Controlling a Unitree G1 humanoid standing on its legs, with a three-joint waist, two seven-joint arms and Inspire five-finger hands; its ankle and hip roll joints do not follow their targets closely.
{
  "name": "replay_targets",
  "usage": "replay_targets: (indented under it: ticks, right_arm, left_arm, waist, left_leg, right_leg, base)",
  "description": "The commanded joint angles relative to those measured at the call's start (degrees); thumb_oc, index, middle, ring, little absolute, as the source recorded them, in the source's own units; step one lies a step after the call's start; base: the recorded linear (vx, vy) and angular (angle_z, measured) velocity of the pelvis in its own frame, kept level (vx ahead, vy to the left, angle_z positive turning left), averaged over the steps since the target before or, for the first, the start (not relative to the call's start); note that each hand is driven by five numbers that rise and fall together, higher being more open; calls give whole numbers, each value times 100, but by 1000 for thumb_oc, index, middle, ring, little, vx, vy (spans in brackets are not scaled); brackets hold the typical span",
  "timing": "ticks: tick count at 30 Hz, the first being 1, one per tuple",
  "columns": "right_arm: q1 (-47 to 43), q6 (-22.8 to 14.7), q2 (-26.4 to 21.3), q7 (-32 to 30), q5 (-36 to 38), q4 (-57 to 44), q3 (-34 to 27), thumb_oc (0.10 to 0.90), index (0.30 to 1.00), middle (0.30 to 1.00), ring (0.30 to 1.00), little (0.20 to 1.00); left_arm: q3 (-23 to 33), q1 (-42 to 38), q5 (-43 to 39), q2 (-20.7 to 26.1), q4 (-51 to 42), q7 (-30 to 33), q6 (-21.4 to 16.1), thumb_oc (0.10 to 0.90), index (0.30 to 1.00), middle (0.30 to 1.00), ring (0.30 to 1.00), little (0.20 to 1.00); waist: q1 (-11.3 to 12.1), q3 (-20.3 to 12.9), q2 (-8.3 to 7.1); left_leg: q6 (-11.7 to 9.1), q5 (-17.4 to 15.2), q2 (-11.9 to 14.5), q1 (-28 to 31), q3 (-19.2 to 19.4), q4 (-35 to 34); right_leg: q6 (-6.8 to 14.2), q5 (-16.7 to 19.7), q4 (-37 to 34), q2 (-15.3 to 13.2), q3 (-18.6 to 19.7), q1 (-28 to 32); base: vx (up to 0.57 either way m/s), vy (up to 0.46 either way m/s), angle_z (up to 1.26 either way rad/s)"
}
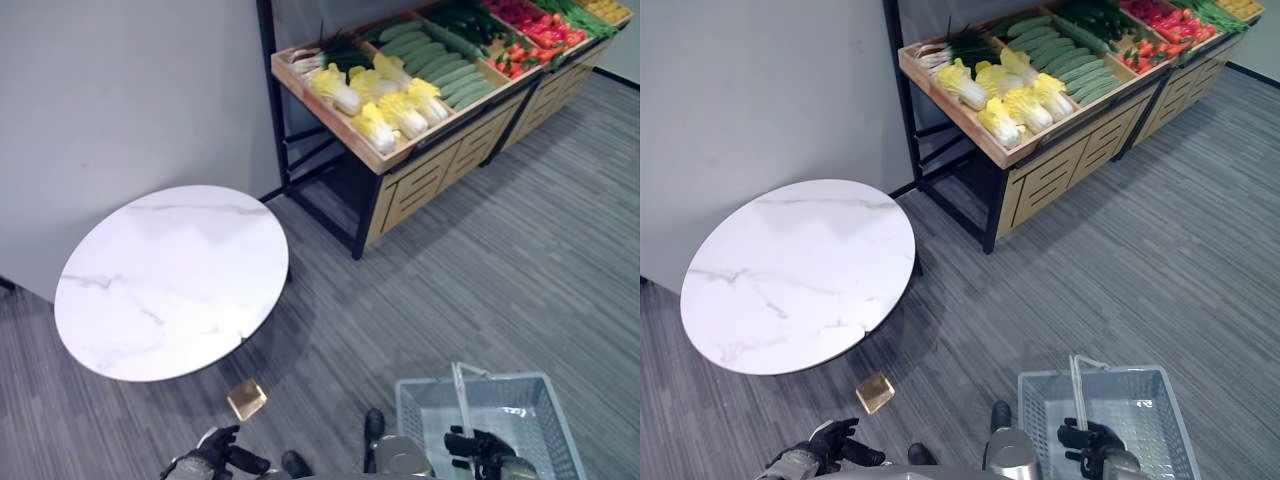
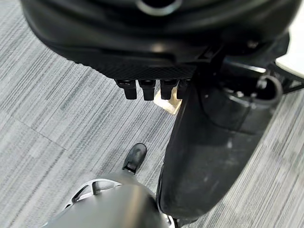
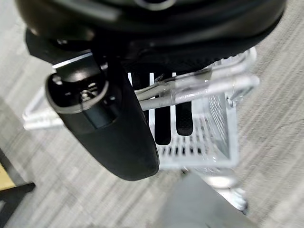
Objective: Get the vegetables into the basket
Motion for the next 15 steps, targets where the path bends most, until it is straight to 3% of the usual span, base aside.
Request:
replay_targets:
  ticks: [1, 15]
  right_arm:
    - [-372, -287, 71, 149, 38, -40, 148, 400, 300, 300, 300, 300]
    - [-452, -260, -13, 119, -25, -76, 317, 400, 300, 300, 300, 300]
  left_arm:
    - [-115, -106, 137, 127, 404, 35, 2, 900, 1000, 1000, 1000, 1000]
    - [-149, -260, -17, 34, 389, 169, 74, 900, 1000, 1000, 1000, 1000]
  waist:
    - [6, -299, 27]
    - [-5, -175, -36]
  left_leg:
    - [53, -755, -338, 98, -821, 197]
    - [-258, -509, 14, 83, -955, 36]
  right_leg:
    - [291, -343, 175, 49, 426, -118]
    - [82, -881, 649, 327, 503, -381]
  base:
    - [56, -75, -5]
    - [81, -151, 1]
